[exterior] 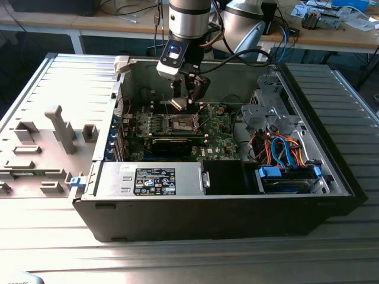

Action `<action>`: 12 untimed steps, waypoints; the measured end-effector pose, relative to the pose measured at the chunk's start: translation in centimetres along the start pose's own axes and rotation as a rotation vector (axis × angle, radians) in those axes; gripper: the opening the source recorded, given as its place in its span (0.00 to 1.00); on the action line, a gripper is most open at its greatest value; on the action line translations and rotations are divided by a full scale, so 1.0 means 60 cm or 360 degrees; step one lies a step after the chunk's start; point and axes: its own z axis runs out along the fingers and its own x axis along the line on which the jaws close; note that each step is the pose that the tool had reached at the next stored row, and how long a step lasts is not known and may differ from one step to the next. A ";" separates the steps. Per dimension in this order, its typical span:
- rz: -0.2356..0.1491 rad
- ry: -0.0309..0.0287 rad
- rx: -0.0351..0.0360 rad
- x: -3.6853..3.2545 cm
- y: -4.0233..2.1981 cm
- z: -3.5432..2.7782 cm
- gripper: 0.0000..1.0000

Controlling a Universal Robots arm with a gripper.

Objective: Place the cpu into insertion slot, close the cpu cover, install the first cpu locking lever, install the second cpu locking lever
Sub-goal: 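Place the cpu into insertion slot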

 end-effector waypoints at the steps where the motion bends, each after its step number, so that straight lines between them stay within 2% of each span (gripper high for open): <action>1: 0.0009 0.00000 0.0000 0.000 0.000 0.000 0.55; 12: 0.0056 0.00006 0.0000 0.000 0.000 0.000 0.55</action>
